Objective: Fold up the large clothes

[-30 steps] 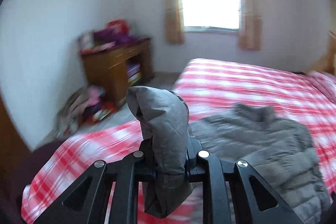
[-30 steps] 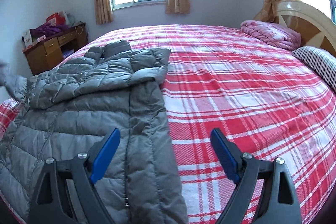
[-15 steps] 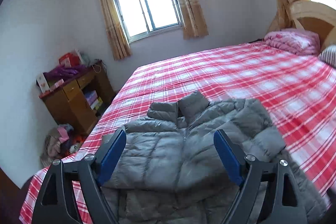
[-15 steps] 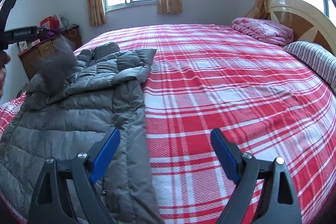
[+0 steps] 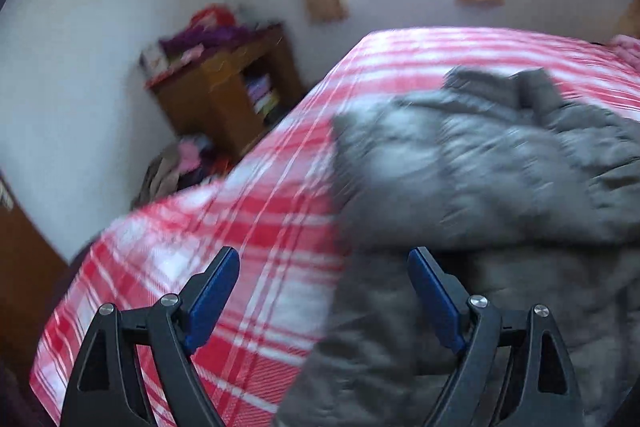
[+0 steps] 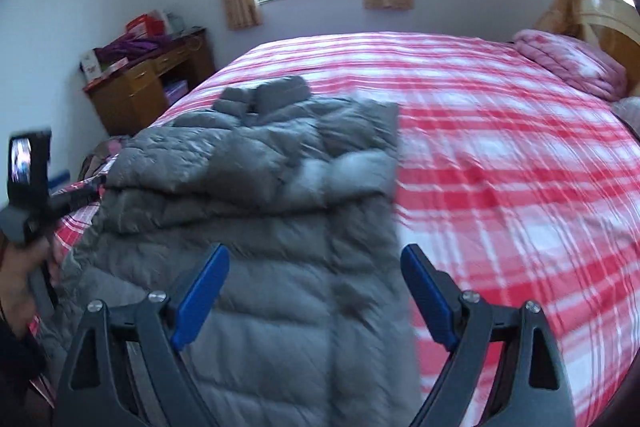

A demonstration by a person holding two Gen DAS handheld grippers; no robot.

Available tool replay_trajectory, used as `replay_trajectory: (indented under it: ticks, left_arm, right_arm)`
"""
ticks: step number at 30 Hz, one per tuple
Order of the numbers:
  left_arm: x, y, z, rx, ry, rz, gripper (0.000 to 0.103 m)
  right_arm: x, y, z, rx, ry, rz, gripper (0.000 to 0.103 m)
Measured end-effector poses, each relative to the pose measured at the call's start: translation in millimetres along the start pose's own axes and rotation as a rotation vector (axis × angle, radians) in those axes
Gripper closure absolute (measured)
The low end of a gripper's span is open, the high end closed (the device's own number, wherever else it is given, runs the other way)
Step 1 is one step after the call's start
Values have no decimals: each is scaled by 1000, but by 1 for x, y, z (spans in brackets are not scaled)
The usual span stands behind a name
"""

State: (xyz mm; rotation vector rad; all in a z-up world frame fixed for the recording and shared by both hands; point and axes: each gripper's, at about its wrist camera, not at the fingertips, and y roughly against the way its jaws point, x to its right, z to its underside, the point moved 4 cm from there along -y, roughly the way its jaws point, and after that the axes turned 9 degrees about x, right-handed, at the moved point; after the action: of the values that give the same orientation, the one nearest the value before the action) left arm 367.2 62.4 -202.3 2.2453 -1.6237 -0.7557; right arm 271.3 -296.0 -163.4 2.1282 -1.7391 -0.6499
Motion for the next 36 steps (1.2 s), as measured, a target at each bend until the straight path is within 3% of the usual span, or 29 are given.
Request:
replay_trajectory:
  ticks: [4,9,10,12,13,16,17,26,32,33,35,36]
  left_arm:
    - [-9,-26,21,-67,49,-13,16]
    - [-14,-44,35,-115,101,-9,16]
    - [-14,-46,36,-121,107,-4,16]
    - [-14,-49,37,-134,118,6,15]
    - [-15,-49,37,-138,125,12,15]
    - [-15,-49,37,-140,136,21,14]
    - [-15,-49,37,-140,138,21,14]
    - [-17,-50,38,-143,145,26,13]
    - [-21,-46,37,-163,165,59,12]
    - [-24,-43,35,-170,174,72,12]
    - [-31,-30,25,-171,193,102,12]
    - [-36,-22,14,-151,198,113,12]
  right_arm:
    - [-22,-38,-18,-47,-20,-42,13]
    - [-31,-92,-19,-103,-33,-16,16]
    - [-31,-102,-15,-120,-46,-13,23]
    - [-33,-114,-10,-144,-58,-47,49]
    - [-34,-117,-7,-151,-58,-60,69]
    - [-34,-110,-3,-133,-40,-52,87]
    - [-32,-103,-3,-118,-33,-48,89]
    - [-12,-78,-11,-61,-43,25,92]
    - [-1,-77,5,-96,-8,85,91]
    - [-1,-77,6,-94,-2,91,87]
    - [4,-74,5,-86,6,124,56]
    - [7,-70,3,-85,-9,128,53]
